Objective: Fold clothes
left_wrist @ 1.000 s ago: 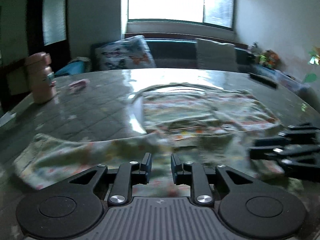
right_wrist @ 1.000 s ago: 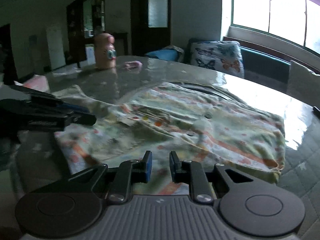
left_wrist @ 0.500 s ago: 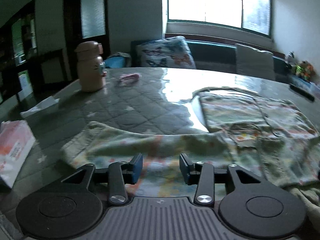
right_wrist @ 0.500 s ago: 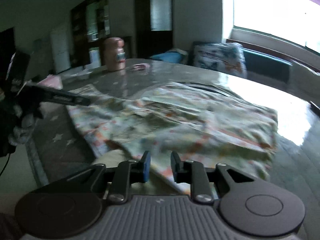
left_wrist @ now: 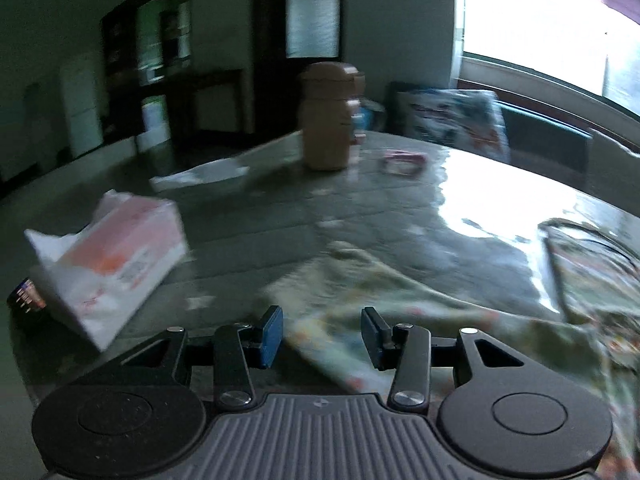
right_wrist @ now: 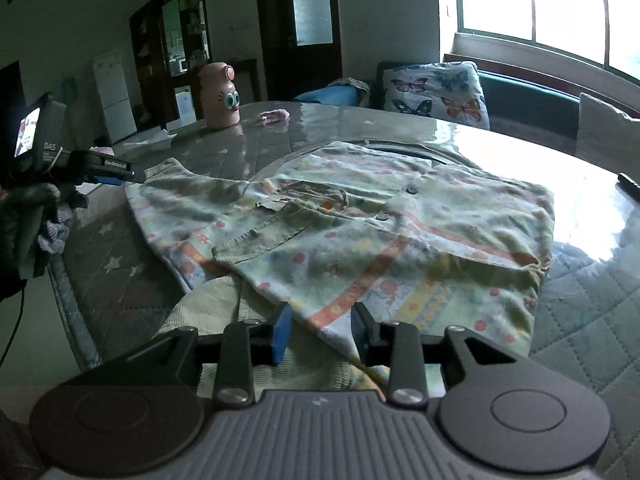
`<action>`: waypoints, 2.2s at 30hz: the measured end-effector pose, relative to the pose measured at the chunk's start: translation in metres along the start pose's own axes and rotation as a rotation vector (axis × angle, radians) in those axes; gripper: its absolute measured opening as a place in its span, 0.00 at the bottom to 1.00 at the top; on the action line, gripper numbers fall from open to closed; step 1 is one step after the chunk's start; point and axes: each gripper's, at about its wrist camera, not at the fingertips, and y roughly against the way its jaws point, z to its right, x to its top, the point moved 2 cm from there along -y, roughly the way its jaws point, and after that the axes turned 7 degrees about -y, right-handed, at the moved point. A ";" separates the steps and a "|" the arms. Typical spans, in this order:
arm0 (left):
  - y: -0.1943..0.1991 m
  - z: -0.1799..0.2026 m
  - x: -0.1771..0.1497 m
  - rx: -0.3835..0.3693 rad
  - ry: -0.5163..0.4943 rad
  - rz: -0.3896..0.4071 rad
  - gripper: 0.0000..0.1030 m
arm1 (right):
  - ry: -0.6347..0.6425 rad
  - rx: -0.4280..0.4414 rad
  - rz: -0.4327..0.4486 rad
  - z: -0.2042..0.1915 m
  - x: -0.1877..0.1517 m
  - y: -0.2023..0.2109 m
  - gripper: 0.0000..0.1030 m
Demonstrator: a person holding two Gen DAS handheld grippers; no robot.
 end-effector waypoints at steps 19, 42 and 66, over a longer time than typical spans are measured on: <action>0.023 0.007 0.014 -0.191 0.064 0.057 0.08 | -0.051 -0.004 0.029 0.002 0.003 0.007 0.32; 0.139 0.226 -0.011 -0.926 -0.322 0.078 0.08 | -0.370 -0.086 0.144 0.074 0.003 0.041 0.32; 0.097 0.162 -0.012 -0.706 -0.331 0.050 0.44 | -0.360 -0.052 0.058 0.060 0.010 -0.018 0.31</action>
